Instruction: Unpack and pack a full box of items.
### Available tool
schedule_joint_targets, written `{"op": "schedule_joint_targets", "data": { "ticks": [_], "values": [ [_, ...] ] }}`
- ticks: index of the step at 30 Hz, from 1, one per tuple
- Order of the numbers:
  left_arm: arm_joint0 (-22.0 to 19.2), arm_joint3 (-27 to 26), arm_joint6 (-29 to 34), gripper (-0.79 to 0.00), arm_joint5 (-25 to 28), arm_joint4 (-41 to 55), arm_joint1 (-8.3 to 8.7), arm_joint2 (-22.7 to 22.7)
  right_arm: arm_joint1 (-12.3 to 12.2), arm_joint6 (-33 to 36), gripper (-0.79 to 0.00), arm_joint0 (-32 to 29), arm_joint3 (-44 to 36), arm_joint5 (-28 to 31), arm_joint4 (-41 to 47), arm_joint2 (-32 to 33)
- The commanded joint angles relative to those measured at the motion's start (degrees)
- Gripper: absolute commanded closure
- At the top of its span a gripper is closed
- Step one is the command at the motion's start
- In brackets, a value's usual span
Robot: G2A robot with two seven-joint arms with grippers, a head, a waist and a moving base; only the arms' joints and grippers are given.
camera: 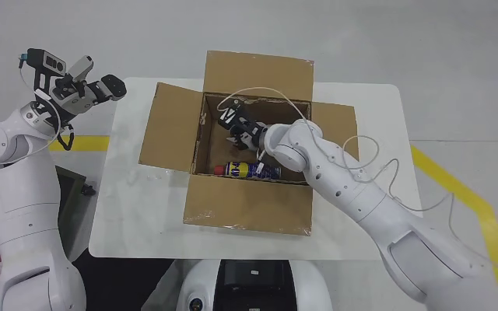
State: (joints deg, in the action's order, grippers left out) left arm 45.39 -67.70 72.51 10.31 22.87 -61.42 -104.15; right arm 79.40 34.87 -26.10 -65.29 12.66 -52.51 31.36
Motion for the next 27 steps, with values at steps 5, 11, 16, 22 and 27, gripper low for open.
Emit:
{"op": "schedule_joint_targets", "data": {
  "ticks": [5, 11, 16, 22, 27],
  "values": [
    [0.00, 0.00, 0.00, -0.785, 0.00, 0.00, 0.00, 0.00, 0.79, 0.50, -0.302, -0.38, 0.97, 0.73, -0.84, -0.04],
    [0.00, 0.00, 0.00, -0.785, 0.00, 0.00, 0.00, 0.00, 1.13, 1.11, -0.785, -0.85, 1.35, 1.38, -1.55, 0.88],
    [0.00, 0.00, 0.00, -0.785, 0.00, 0.00, 0.00, 0.00, 1.01, 1.28, -0.785, -1.48, -0.43, 1.66, -2.43, 2.38],
    [0.00, 0.00, 0.00, -0.785, 0.00, 0.00, 0.00, 0.00, -0.55, 2.03, -0.785, -4.22, -7.62, 4.24, -2.10, 6.90],
    [0.00, 0.00, 0.00, -0.785, 0.00, 0.00, 0.00, 0.00, -2.42, 4.90, -0.785, -8.36, -16.70, 5.56, -2.56, 11.51]
  ]
}}
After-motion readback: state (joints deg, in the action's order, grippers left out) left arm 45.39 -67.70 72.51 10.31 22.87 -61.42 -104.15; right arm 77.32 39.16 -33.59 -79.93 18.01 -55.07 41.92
